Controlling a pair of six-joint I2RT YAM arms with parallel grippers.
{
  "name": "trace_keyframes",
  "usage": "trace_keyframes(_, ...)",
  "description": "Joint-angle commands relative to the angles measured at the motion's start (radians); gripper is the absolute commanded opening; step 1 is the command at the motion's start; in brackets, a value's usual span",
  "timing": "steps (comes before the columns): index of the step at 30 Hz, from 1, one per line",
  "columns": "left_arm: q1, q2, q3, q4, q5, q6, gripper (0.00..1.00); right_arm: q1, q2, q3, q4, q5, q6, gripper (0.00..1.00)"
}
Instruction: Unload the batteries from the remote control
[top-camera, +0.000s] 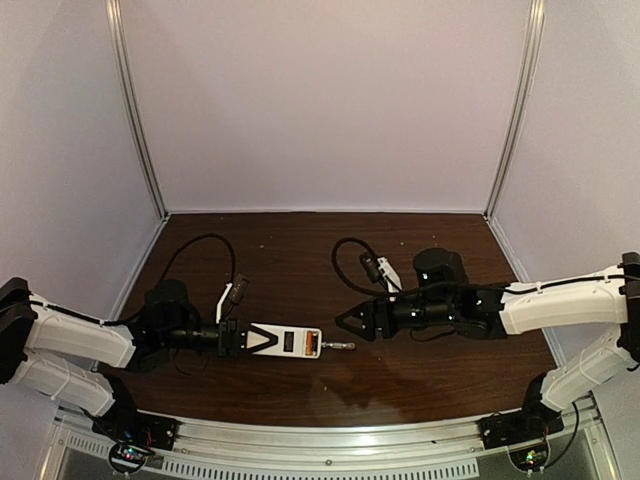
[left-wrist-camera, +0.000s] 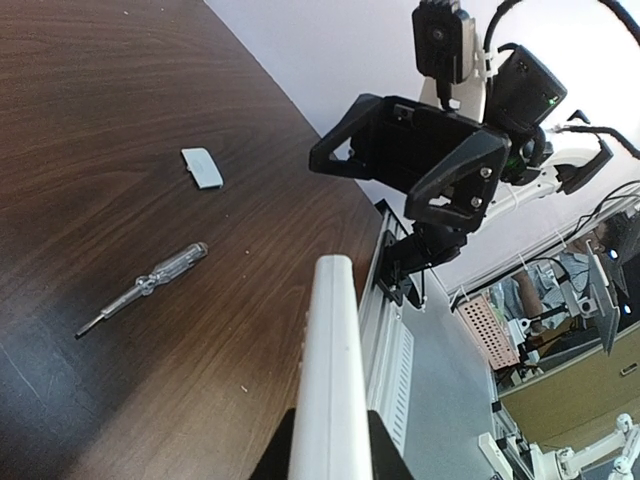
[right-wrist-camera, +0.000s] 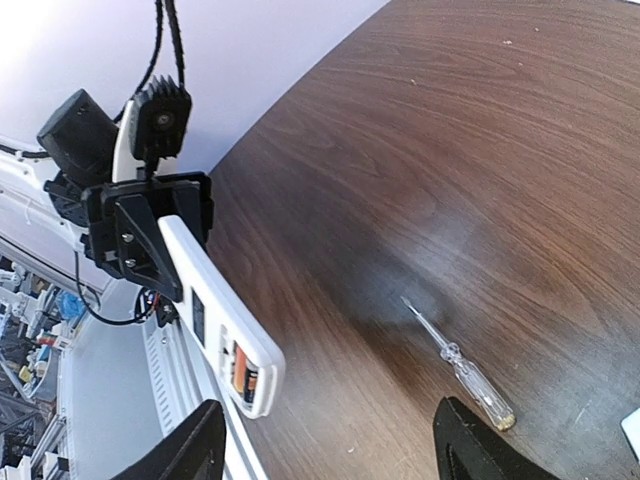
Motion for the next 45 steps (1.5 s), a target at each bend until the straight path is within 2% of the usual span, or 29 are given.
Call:
trace_keyframes(1,0.001,-0.013,-0.002,0.008,-0.034,-0.005,0.00,0.023,0.039,0.035,-0.097,0.120,-0.033,0.72)
trace_keyframes(6,0.001,0.002,0.015,-0.054,-0.053,0.013,0.00,0.034,0.085,0.075,-0.169,0.246,-0.074,0.71)
trace_keyframes(12,0.001,0.049,0.012,-0.060,-0.102,-0.003,0.00,0.034,0.134,0.087,-0.164,0.361,-0.134,0.70)
trace_keyframes(22,-0.007,0.127,0.008,-0.037,-0.128,-0.082,0.00,0.032,0.233,0.169,-0.202,0.377,-0.226,0.71)
trace_keyframes(27,-0.044,0.152,0.024,-0.071,-0.158,-0.100,0.00,0.025,0.211,0.165,-0.194,0.394,-0.234,0.77)
trace_keyframes(35,-0.097,0.275,0.055,-0.015,-0.210,-0.170,0.00,0.017,0.144,0.101,-0.154,0.471,-0.190,0.97)
trace_keyframes(41,-0.121,0.352,0.099,-0.005,-0.218,-0.185,0.00,0.012,0.100,0.045,-0.123,0.458,-0.181,1.00)
trace_keyframes(45,-0.127,0.361,0.120,-0.043,-0.238,-0.181,0.06,0.012,0.070,0.013,-0.112,0.449,-0.184,1.00)
